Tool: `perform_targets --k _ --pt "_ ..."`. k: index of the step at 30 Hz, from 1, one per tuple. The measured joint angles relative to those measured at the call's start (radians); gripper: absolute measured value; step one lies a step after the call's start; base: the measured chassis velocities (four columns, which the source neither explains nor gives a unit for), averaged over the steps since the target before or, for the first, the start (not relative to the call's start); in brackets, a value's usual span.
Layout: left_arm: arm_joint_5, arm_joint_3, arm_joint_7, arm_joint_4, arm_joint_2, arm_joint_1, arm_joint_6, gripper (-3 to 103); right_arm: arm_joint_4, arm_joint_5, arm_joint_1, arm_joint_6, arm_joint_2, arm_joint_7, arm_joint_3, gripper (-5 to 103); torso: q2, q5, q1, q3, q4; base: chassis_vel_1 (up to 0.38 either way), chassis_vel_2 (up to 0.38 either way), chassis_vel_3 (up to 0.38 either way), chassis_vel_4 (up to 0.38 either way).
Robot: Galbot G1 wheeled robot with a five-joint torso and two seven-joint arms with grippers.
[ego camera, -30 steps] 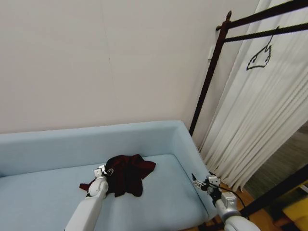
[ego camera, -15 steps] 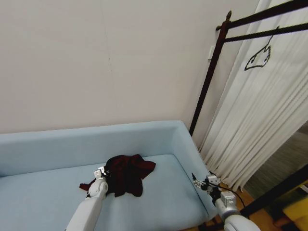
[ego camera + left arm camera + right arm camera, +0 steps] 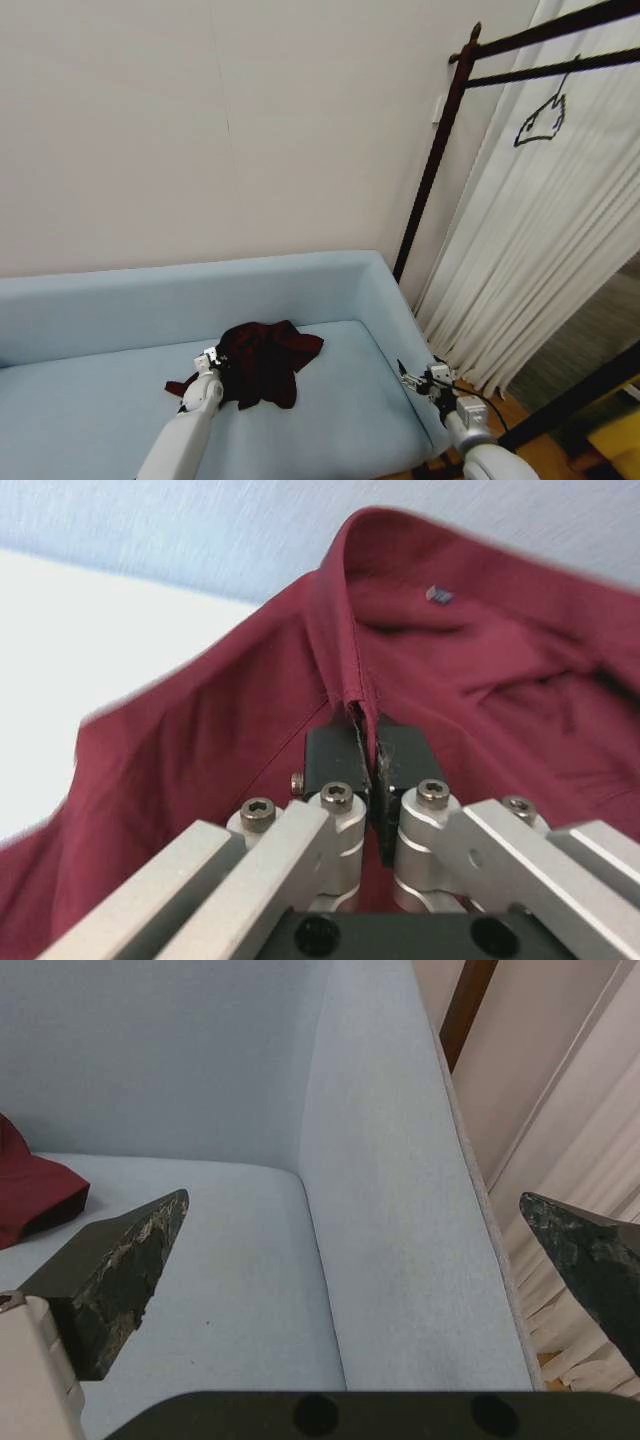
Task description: Pick up the clothes from the sofa and hang them on the clothes hanger.
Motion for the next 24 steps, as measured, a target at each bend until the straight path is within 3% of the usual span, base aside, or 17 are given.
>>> perform_targets --k 7,15,18,24 --pt "0.085 -0.013 0.041 -0.119 0.016 0.059 -0.038 2 -0.005 0.007 0.011 0.002 -0.003 0.0 -0.001 100 0.0 0.0001 0.0 0.0 -0.0002 0.0 0.0 0.0 0.0" --pt "0.093 -0.043 0.066 -0.274 0.058 0.148 -0.04 2 -0.007 0.044 0.044 -0.004 -0.012 0.008 -0.013 100 0.0 -0.0001 0.0 0.0 -0.0002 0.0 0.0 0.0 0.0" --pt "0.093 -0.06 0.086 -0.33 0.091 0.187 -0.04 2 -0.007 0.076 0.058 -0.017 -0.02 0.014 -0.028 100 0.0 0.0001 0.0 0.0 -0.0002 0.0 0.0 0.0 0.0" --pt "0.082 -0.091 0.128 -0.455 0.191 0.278 -0.032 2 -0.031 0.249 0.157 -0.084 -0.084 0.06 -0.133 100 0.0 0.0 0.0 0.0 0.0 0.0 0.0 0.0 0.0"
